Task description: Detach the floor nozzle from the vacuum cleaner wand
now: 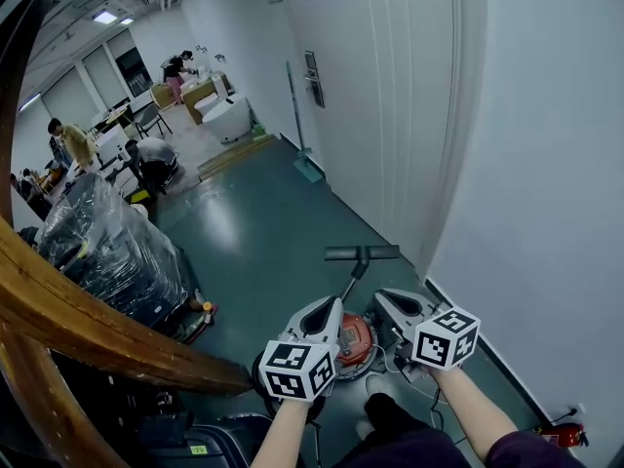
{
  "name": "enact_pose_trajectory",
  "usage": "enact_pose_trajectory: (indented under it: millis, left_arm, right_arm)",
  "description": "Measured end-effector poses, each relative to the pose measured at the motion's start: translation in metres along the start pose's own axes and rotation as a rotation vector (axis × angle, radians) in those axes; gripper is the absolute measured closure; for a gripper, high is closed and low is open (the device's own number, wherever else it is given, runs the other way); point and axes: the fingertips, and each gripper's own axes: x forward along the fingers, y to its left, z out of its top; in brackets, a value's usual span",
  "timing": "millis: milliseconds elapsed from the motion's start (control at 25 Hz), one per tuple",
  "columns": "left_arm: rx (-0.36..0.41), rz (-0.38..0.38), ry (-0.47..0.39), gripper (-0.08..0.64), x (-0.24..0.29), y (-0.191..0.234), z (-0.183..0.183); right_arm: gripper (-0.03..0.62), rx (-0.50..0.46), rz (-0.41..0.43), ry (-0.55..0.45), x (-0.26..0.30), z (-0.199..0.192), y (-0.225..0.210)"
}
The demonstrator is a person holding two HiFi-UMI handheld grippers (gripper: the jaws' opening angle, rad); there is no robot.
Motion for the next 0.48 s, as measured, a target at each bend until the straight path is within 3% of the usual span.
enact_pose_trajectory:
  millis: [480]
  left_arm:
    - [-0.049, -0.011, 0.075, 0.555, 0.081, 0.047, -0.009]
  right_arm:
    - [0.575, 0.073, -0.036, 0.044, 0.058, 0.001, -0.077]
